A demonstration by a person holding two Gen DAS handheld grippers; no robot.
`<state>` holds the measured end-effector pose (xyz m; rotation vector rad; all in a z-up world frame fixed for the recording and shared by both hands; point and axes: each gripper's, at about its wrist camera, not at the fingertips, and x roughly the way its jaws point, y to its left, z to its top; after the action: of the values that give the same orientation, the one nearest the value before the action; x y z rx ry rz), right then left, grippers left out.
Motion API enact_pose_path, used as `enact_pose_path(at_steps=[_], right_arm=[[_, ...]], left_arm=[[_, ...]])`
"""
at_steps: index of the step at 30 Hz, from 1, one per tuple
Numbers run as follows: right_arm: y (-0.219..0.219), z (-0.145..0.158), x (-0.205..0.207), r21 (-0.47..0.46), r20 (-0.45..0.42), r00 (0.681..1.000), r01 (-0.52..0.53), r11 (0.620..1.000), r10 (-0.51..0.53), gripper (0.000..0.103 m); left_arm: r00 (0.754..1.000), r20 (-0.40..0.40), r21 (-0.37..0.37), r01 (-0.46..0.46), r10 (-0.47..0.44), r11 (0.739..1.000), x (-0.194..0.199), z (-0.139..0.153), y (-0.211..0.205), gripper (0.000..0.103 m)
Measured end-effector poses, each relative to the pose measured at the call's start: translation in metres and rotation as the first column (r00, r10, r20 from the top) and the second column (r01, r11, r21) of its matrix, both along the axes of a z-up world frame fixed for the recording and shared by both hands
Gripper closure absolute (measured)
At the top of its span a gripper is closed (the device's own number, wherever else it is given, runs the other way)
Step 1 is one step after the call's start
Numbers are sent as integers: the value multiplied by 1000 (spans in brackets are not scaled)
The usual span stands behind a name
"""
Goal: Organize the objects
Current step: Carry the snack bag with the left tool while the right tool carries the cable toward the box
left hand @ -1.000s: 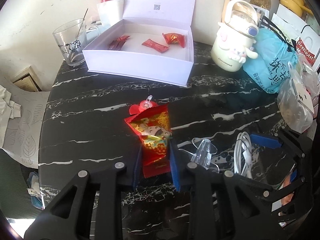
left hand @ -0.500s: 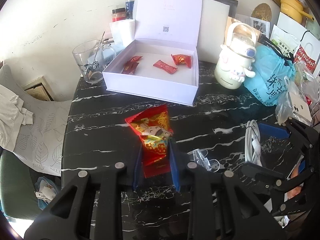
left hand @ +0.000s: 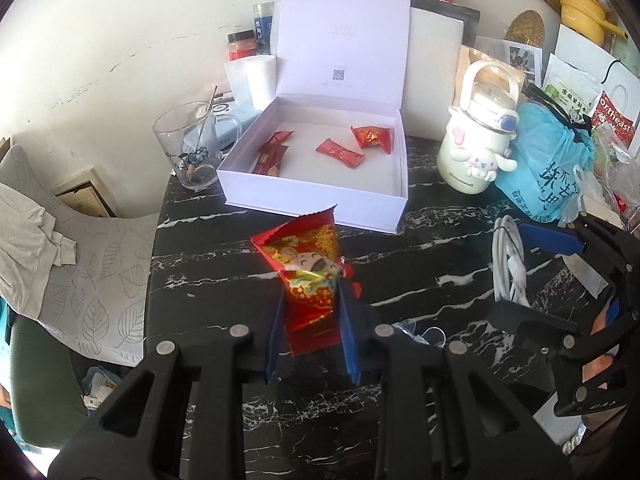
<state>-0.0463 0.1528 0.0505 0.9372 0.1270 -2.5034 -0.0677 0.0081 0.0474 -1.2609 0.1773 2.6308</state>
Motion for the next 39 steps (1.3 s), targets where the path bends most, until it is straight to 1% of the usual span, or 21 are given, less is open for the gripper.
enact_pose_path(at_steps=[8,21,31,39], right_arm=[[-4,4,-30,6,-1,1000,13,1000,-13,30],[-5,0,-86,15,8,999,40,999,-40,30],[-1,4,-131,15,-8,999,49,999,-49,30],[1,0,-167,23,-13,998,64,998,-64,30]], left_arm=[[1000,7,6,18,-18,1000,-26,-1,-1,79],[999,22,5,50,-50,999,-83,-10,1,79],[998,20,-8,62,-62,998,-128,-15,5,79],[996,22,-23,84,-84,996,-164,-22,15,79]])
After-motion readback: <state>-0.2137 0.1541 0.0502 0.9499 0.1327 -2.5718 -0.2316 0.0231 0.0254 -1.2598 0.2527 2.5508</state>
